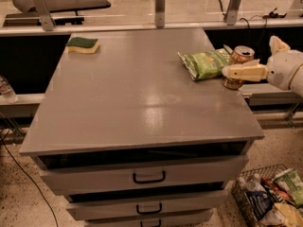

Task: Move orange can near green jalapeno chip bag

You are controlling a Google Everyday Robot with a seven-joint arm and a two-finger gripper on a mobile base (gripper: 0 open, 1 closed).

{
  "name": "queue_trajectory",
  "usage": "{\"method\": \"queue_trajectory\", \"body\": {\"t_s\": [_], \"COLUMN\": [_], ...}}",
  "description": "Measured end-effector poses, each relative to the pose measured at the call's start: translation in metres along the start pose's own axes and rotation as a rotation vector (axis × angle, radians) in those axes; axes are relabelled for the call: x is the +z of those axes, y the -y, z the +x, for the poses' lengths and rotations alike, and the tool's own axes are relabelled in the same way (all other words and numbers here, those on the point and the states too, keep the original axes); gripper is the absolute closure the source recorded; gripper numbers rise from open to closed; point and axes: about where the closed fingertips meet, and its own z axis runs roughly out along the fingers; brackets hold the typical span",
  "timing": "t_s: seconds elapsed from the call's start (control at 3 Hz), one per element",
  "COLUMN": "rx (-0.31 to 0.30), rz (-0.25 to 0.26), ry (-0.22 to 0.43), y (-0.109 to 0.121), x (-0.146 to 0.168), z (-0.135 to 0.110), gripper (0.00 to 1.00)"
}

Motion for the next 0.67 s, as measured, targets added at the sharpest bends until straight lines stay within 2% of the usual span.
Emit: {"method": "queue_trajectory", "body": {"t_s": [0.33, 0.67], "rx": [-0.018, -0.050], "rz": [-0.013, -0.046], "ry": [-0.001, -0.018], "y": [0.005, 0.024], "x": [-0.032, -0.063], "z": [-0.014, -0.035], "gripper": [0.00, 0.00]}}
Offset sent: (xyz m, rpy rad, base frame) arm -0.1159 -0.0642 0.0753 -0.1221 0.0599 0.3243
